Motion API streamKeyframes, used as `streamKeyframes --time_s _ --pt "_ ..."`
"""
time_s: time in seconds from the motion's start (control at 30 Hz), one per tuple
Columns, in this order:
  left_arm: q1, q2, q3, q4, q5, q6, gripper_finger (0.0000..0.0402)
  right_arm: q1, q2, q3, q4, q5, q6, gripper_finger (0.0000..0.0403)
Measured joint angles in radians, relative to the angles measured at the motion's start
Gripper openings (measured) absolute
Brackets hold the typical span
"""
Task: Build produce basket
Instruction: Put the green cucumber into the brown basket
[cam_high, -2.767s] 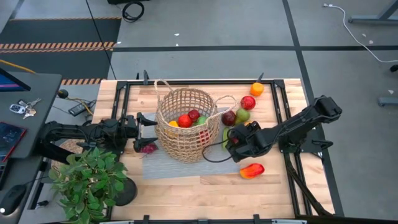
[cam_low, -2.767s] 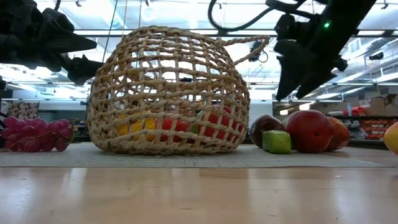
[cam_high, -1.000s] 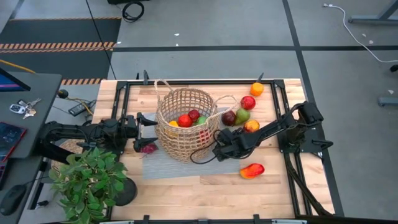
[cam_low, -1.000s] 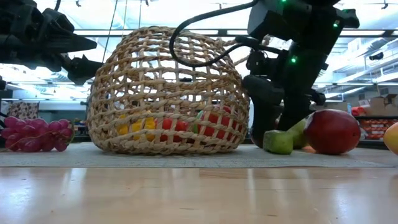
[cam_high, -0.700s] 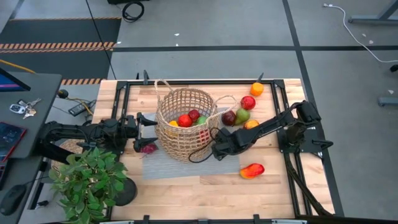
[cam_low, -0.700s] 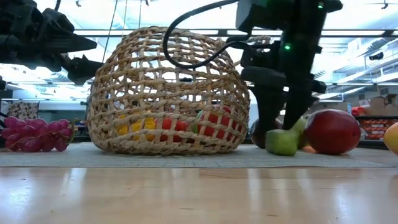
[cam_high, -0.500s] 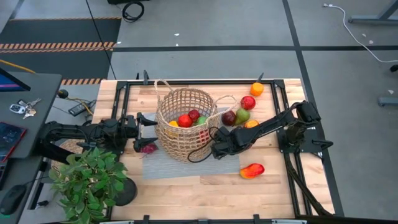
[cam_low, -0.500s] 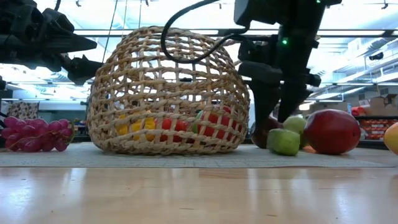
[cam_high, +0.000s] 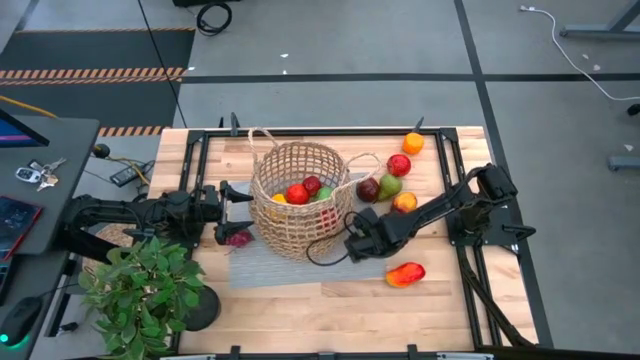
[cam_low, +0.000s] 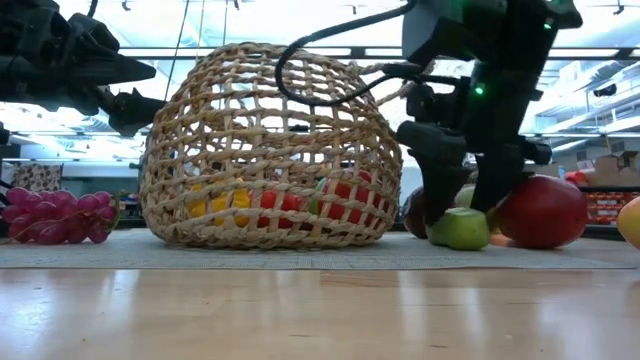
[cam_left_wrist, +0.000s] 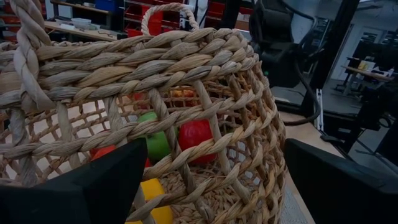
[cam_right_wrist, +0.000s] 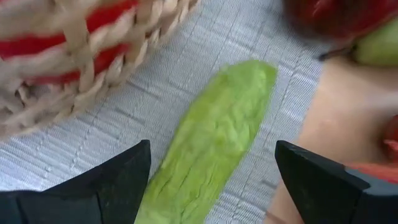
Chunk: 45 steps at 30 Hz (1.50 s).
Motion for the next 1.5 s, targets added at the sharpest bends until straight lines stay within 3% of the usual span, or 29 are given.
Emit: streamKeyframes --time_s 0.5,0.63,0.87,1.03,1.27,1.5 --pt "0.000 0.000 0.000 0.000 0.000 0.000 0.0386 0.005 -0.001 -0.022 0.043 -0.032 -0.033 0.0344" --pt "0.000 0.000 0.000 0.000 0.000 0.000 0.0386 0.003 -0.001 -0.015 0.030 -0.093 -0.044 0.0308" --pt "0.000 0.000 0.000 0.000 0.000 0.000 0.0386 -0.021 -0.001 -0.014 0.032 -0.086 -0.062 0.0219" --pt "0.000 0.000 0.000 0.000 0.000 0.000 0.0386 -0.023 -0.019 -0.013 0.054 -0.108 -0.062 0.0178" --pt "0.000 0.000 0.000 0.000 0.000 0.000 0.0386 -0.006 -0.121 -0.013 0.048 -0.128 -0.055 0.0163" --pt "0.000 0.000 0.000 -0.001 0.000 0.000 0.0386 0.064 -0.225 -0.013 0.049 -0.044 -0.029 0.0161"
